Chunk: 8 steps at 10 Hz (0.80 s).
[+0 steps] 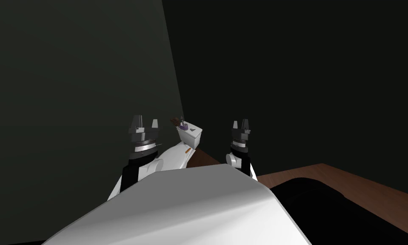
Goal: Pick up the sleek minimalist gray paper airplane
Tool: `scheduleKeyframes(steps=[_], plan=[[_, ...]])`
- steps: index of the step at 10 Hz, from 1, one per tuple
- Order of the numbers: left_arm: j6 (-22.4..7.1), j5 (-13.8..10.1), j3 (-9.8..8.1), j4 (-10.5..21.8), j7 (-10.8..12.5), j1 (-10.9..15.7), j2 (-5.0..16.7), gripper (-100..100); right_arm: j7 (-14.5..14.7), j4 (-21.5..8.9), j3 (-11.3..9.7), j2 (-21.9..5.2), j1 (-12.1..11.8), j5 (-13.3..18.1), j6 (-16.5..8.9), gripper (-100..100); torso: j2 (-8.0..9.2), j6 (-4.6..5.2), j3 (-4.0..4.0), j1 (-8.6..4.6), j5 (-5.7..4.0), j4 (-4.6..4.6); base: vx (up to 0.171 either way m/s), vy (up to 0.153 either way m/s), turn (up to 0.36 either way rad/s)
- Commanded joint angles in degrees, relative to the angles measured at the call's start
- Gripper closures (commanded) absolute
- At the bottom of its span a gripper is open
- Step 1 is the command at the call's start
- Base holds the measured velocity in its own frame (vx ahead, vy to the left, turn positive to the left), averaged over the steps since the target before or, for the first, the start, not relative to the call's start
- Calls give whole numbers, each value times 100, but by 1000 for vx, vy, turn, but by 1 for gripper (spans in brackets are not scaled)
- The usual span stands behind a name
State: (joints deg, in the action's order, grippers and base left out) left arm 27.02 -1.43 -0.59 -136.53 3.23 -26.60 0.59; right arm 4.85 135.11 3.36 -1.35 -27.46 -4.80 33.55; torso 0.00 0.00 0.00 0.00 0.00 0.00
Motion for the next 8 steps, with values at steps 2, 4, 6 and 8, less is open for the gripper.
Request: scheduleKeyframes(steps=[2, 4, 6, 8], plan=[[-252, -46, -3, 318, 7, 287, 195, -100, 0, 0, 0, 0, 0, 0, 0, 0, -1, 0, 0, 1, 0, 0, -3, 1, 28], [-525, -96, -7, 646, 15, 595, 335, -100, 0, 0, 0, 0, 0, 0, 0, 0, -2, 1, -2, 2, 1, -1, -2, 1, 27], [-695, -127, -9, 873, 20, 786, 403, -100, 0, 0, 0, 0, 0, 0, 0, 0, -4, 0, -2, 2, 1, -1, 1, 0, 24], [-886, -163, -12, 1110, 25, 999, 467, -100, 0, 0, 0, 0, 0, 0, 0, 0, -4, 1, -3, 0, 0, -1, 1, 0, 18]])
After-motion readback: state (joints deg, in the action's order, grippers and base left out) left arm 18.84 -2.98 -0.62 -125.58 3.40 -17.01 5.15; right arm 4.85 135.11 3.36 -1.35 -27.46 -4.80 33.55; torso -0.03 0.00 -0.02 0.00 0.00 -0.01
